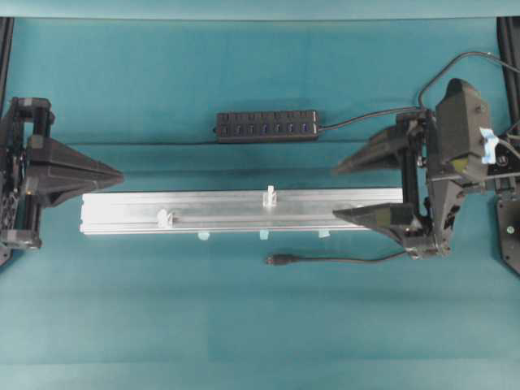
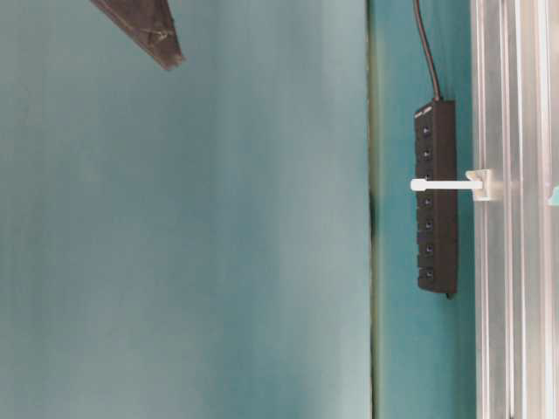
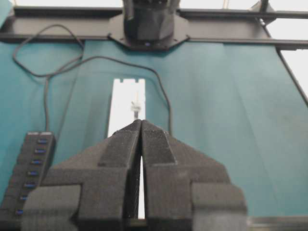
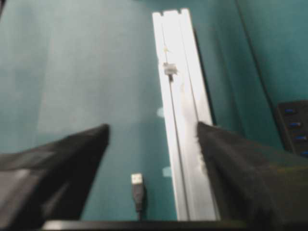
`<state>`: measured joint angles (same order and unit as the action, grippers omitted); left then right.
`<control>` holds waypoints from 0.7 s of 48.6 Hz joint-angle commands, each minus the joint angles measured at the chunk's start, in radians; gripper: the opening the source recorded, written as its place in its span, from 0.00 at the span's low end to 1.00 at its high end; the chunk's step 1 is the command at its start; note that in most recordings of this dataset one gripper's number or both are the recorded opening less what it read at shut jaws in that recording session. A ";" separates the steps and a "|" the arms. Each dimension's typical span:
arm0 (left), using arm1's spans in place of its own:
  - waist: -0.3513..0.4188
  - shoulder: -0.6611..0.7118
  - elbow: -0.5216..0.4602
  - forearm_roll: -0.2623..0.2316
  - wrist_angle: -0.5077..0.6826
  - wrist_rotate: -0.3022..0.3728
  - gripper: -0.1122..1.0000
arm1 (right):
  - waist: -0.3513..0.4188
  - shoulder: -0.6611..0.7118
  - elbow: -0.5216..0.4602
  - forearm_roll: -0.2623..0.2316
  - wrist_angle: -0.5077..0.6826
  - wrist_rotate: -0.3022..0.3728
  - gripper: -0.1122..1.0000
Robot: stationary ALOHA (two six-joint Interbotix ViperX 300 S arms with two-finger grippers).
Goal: Pass the USB cable through three rings with both arms.
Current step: 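Move the right gripper down toward the black USB plug near the rail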
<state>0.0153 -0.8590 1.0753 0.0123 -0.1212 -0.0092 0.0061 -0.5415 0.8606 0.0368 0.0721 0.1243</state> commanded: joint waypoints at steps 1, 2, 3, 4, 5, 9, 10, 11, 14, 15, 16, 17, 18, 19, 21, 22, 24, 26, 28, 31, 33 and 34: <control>0.002 -0.005 -0.028 0.002 -0.005 -0.002 0.12 | -0.003 0.002 -0.026 0.000 0.005 0.021 0.68; 0.002 -0.005 -0.028 0.002 -0.005 -0.002 0.12 | -0.003 0.002 -0.026 0.000 0.009 0.023 0.74; 0.002 -0.005 -0.028 0.002 -0.005 -0.002 0.12 | 0.000 0.003 -0.028 0.000 0.015 0.026 0.78; 0.002 -0.005 -0.028 0.002 -0.005 -0.002 0.12 | 0.002 0.003 -0.028 0.000 0.021 0.028 0.83; 0.002 -0.005 -0.028 0.002 -0.005 -0.002 0.12 | 0.003 0.005 -0.029 0.000 0.028 0.029 0.87; 0.002 -0.003 -0.029 0.002 -0.003 -0.002 0.12 | 0.006 0.009 -0.037 0.005 0.064 0.038 0.81; 0.002 -0.003 -0.029 0.003 -0.003 -0.002 0.12 | 0.006 0.011 -0.040 0.005 0.072 0.040 0.75; 0.002 -0.003 -0.028 0.003 -0.003 -0.002 0.12 | 0.008 0.011 -0.043 0.005 0.084 0.046 0.70; 0.002 -0.002 -0.029 0.003 -0.003 -0.002 0.12 | 0.012 0.015 -0.057 0.003 0.114 0.057 0.54; 0.002 -0.002 -0.029 0.003 -0.003 -0.002 0.12 | 0.012 0.017 -0.061 0.005 0.126 0.058 0.47; 0.002 -0.002 -0.028 0.002 -0.002 -0.002 0.12 | 0.014 0.017 -0.067 0.005 0.137 0.061 0.42; 0.002 -0.002 -0.028 0.002 -0.002 -0.002 0.12 | 0.014 0.020 -0.072 0.005 0.147 0.063 0.37; 0.002 -0.002 -0.029 0.002 -0.002 -0.002 0.12 | 0.015 0.021 -0.077 0.005 0.160 0.063 0.32; 0.002 -0.002 -0.028 0.002 -0.002 -0.002 0.12 | 0.017 0.025 -0.081 0.005 0.170 0.063 0.28; 0.002 -0.002 -0.029 0.003 0.000 -0.002 0.12 | 0.020 0.037 -0.094 0.005 0.204 0.064 0.20; 0.002 -0.002 -0.029 0.003 0.003 -0.002 0.12 | 0.021 0.043 -0.100 0.005 0.218 0.064 0.16; 0.002 0.000 -0.028 0.002 0.008 -0.002 0.12 | 0.025 0.057 -0.110 0.005 0.250 0.063 0.11; 0.002 0.000 -0.029 0.002 0.014 -0.002 0.12 | 0.028 0.075 -0.124 0.005 0.284 0.063 0.07; 0.002 0.000 -0.029 0.003 0.021 -0.002 0.12 | 0.032 0.098 -0.141 0.005 0.316 0.063 0.04; 0.002 -0.002 -0.028 0.002 0.032 -0.002 0.12 | 0.034 0.137 -0.173 0.005 0.368 0.064 0.01; 0.002 -0.003 -0.028 0.002 0.040 -0.002 0.12 | 0.038 0.166 -0.202 0.005 0.408 0.063 0.01; 0.002 -0.005 -0.028 0.003 0.044 -0.002 0.12 | 0.041 0.179 -0.216 0.005 0.430 0.063 0.01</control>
<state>0.0153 -0.8636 1.0738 0.0123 -0.0828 -0.0092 0.0368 -0.3942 0.7072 0.0383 0.4495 0.1795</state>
